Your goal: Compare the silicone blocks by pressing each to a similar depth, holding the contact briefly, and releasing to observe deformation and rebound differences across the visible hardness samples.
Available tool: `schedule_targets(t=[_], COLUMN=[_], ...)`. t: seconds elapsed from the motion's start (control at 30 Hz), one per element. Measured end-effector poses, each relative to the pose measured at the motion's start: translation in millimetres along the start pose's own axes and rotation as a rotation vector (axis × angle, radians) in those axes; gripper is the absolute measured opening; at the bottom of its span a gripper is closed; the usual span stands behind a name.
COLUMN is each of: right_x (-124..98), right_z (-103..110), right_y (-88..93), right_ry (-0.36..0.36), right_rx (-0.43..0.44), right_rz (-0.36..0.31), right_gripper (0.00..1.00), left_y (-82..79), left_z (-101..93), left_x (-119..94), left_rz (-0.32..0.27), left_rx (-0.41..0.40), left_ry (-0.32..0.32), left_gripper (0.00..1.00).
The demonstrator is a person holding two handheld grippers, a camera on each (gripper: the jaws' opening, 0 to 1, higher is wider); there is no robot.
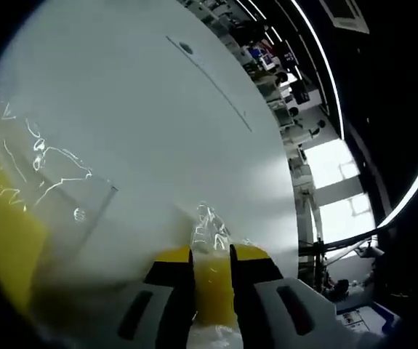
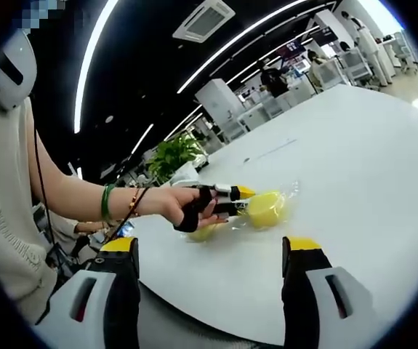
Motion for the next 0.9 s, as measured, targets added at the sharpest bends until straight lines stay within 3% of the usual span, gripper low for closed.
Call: schedule_targets(t=[0.2, 0.43, 0.7, 0.9], right_x=[-2.2, -3.3, -3.0, -7.8], right_z=[-1.7, -0.1, 3.6, 8.7], right_y=[1.3, 0.8, -4.8, -9.3], right_ry=[0.004, 0.0, -0.017, -0.015], right_rx=[0.007, 0.006, -0.007, -0.019], right_rz=[0.009, 0.008, 0.012, 0.019], right_gripper=[0.72, 0.71, 0.7, 0.69], left_y=[-1.1, -1.6, 0.5, 3.8], left_z=[-0.1, -11.4, -26.5, -44.1], left_x=[2.2, -1.2, -10.0, -17.4], left_rz=[0.02, 0.032, 0.037, 0.053], left_rx=[0.09, 0.135, 0.11, 0.196], left_ry=[0.032, 0.083, 0.163, 0.214], left_gripper=[0.0, 0.0, 0.0, 0.0])
Point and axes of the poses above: the point that each gripper's makers call its tool centre point, and the gripper's own axes: x roughly forward along the fingers, z roughly to its left, y roughly out of its underside, the point moved 9 cm from there along -x, roughly backward along the fingers, and after that the axes turned 1 degree about x, right-handed, at the moved point
